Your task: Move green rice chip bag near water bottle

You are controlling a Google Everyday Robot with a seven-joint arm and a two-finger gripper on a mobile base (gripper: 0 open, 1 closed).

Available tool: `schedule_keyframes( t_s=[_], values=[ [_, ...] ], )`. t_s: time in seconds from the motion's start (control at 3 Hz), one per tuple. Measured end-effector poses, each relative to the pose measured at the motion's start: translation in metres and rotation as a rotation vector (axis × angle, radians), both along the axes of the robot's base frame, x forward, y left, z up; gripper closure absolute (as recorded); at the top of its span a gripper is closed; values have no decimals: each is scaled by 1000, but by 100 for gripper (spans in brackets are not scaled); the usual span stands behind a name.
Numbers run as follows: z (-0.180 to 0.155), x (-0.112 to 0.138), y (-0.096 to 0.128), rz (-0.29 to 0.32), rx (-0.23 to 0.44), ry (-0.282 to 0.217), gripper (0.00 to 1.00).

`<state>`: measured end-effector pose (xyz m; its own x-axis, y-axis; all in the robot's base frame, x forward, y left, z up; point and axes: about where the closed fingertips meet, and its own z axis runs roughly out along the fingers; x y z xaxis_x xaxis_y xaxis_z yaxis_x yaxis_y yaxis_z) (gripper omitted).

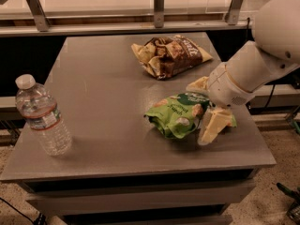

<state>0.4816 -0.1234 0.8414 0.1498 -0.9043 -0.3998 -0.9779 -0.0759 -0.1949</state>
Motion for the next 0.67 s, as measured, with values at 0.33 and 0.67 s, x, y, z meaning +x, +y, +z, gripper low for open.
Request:
schedule_keyframes(
  t_s=[0.33,0.67],
  values=[
    [-7,2,2,-2,-8,-9,42],
    [3,0,8,24,30,-16,65]
  ],
)
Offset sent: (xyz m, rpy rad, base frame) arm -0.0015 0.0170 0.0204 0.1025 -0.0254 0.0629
